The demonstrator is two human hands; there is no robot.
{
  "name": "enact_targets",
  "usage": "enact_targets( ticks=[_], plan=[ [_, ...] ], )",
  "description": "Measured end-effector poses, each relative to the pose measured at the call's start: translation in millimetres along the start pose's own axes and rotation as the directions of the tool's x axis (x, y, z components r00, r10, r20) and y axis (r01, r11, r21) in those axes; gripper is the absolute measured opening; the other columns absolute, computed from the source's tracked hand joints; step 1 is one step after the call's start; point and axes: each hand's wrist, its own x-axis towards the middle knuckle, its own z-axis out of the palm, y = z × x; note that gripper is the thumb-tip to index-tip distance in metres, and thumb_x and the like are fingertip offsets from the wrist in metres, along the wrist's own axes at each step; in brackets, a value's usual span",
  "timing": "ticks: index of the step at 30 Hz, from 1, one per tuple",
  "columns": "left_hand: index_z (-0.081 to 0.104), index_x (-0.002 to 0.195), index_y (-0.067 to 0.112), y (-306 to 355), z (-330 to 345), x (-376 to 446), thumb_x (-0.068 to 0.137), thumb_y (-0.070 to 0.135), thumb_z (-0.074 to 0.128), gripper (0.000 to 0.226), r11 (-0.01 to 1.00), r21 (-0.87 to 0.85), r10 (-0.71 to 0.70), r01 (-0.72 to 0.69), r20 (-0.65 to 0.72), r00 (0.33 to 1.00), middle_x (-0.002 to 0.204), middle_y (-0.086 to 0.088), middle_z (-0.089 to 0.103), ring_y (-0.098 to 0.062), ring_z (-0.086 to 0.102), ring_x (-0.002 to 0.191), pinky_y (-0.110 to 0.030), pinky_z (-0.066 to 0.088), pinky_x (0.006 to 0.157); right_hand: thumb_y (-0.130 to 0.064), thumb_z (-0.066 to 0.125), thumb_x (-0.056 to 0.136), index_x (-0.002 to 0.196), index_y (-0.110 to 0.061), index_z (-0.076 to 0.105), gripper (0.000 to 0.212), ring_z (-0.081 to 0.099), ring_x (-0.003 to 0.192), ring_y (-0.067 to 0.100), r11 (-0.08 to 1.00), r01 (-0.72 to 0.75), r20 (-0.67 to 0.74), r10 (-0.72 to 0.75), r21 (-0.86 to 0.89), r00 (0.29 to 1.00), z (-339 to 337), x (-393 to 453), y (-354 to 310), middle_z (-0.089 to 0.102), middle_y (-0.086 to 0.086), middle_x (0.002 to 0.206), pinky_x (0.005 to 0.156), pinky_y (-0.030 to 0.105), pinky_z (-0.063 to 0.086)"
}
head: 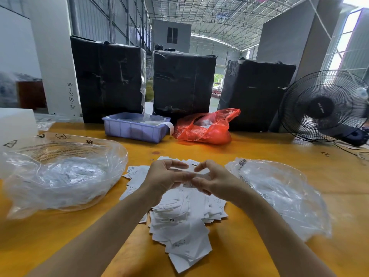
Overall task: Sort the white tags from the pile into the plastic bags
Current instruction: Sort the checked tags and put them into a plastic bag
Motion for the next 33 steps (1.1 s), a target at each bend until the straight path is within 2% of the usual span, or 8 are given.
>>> enact_targets(
  ticks=[6,10,13,17,22,26,29,33],
  plan=[
    [0.067,0.084,0.003,-4,9,-4,0.061,-0.003,0.081,0.028,0.996,-0.090,0.000,0.000,-0.003,1.000,0.070,-0.008,0.073,-0.014,0.069,0.059,-0.018,0.051,0.052,-0.009,0.072,0.080,0.131,-0.015,0.024,0.070,0.066,0.069,0.006,0.995,0.093,0.065,-0.096,0.043,0.993,-1,-4,-3,0.069,-0.002,0.069,0.062,0.017,0.052],
    [0.064,0.087,0.004,-8,12,-4,0.063,-0.005,0.078,0.029,0.937,-0.348,-0.028,-0.027,-0.152,0.988,0.068,-0.007,0.073,-0.014,0.070,0.061,-0.018,0.053,0.052,-0.009,0.075,0.077,0.120,-0.008,0.047,0.051,0.068,0.076,0.028,0.970,0.227,-0.432,-0.171,0.083,0.885,12,3,-4,0.067,0.015,0.083,0.073,0.043,0.058],
    [0.066,0.086,0.001,-8,12,-3,0.068,-0.005,0.074,0.021,0.926,-0.376,-0.079,0.033,-0.108,0.991,0.066,-0.007,0.072,-0.013,0.070,0.059,-0.017,0.053,0.052,-0.007,0.072,0.081,0.102,-0.007,0.065,0.022,0.068,0.078,0.022,0.962,0.265,-0.573,-0.255,-0.067,0.779,20,8,-1,0.070,0.009,0.084,0.075,0.041,0.057],
    [0.068,0.078,0.000,-6,9,-3,0.070,0.002,0.075,0.011,0.944,-0.311,-0.134,0.113,-0.046,0.990,0.064,-0.011,0.071,-0.015,0.069,0.057,-0.020,0.054,0.051,-0.005,0.065,0.086,0.091,-0.003,0.074,0.010,0.066,0.079,0.023,0.950,0.279,-0.543,-0.309,-0.140,0.781,23,10,1,0.071,0.010,0.083,0.078,0.044,0.054],
    [0.069,0.074,0.012,-11,14,-3,0.071,0.012,0.077,0.009,0.931,-0.338,-0.192,0.138,-0.132,0.973,0.064,-0.003,0.070,-0.012,0.066,0.062,-0.020,0.049,0.052,-0.027,0.045,0.098,0.098,-0.006,0.070,0.033,0.047,0.086,0.013,0.976,0.192,-0.273,-0.212,-0.100,0.938,27,10,-5,0.048,-0.002,0.080,0.083,0.038,0.047],
    [0.070,0.078,0.012,-12,14,-3,0.071,0.009,0.077,0.011,0.901,-0.397,-0.244,0.176,-0.128,0.961,0.069,-0.004,0.068,-0.011,0.059,0.066,-0.019,0.042,0.054,-0.015,0.066,0.088,0.130,-0.013,0.053,0.044,0.062,0.088,0.026,0.976,0.215,-0.441,-0.208,-0.034,0.873,28,11,-4,0.055,0.005,0.101,0.081,0.041,0.053],
    [0.070,0.080,0.012,-8,13,-4,0.068,0.015,0.077,0.014,0.884,-0.410,-0.274,0.227,-0.060,0.960,0.065,-0.004,0.067,-0.011,0.057,0.062,-0.019,0.043,0.052,-0.007,0.070,0.083,0.117,-0.009,0.064,0.035,0.066,0.088,0.025,0.967,0.255,-0.514,-0.231,-0.024,0.826,24,10,-3,0.067,0.007,0.099,0.082,0.043,0.055],
    [0.070,0.093,0.010,-6,12,-3,0.072,0.022,0.077,0.025,0.895,-0.392,-0.265,0.214,-0.081,0.961,0.075,-0.005,0.067,-0.016,0.061,0.070,-0.024,0.044,0.057,-0.005,0.071,0.081,0.106,-0.005,0.070,0.025,0.066,0.086,0.021,0.973,0.229,-0.460,-0.199,0.010,0.865,25,11,0,0.070,0.013,0.100,0.083,0.040,0.055]
  ],
)
